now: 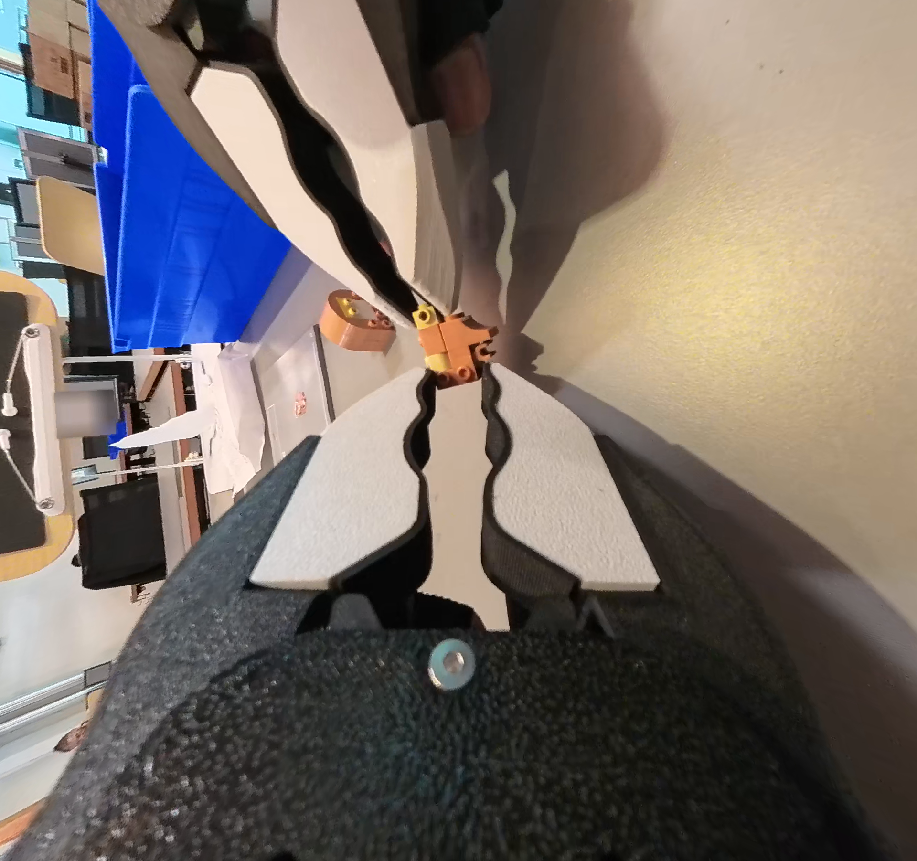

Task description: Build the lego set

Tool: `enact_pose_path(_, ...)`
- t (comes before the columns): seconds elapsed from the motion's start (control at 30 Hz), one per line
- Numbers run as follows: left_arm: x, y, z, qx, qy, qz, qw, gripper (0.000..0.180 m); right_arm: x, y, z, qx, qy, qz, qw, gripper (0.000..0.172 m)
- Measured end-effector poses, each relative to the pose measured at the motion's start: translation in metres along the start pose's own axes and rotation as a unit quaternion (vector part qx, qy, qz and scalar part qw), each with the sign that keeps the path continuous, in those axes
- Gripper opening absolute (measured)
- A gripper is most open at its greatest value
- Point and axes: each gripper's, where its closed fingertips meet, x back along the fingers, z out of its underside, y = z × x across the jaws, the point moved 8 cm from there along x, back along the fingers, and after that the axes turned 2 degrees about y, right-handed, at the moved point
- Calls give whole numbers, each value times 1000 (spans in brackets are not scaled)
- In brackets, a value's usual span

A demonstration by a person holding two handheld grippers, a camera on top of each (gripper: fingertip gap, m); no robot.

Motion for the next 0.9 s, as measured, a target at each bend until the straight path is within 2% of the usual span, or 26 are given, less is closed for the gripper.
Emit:
enact_pose_path(0.5, -4, 1, 2, 7, 19, -11, 1000, 19, -3, -3, 0, -55, 4, 2, 998, 8)
enact_pose_path(0.63, -5, 2, 4, 36, 8, 1, 999, 18, -3, -2, 0, -27, 7, 12, 1000, 9)
enact_pose_path(0.9, -3, 4, 6, 63, -4, 18, 998, 18, 0, 7, -1, 126, 37, 82, 988, 11)
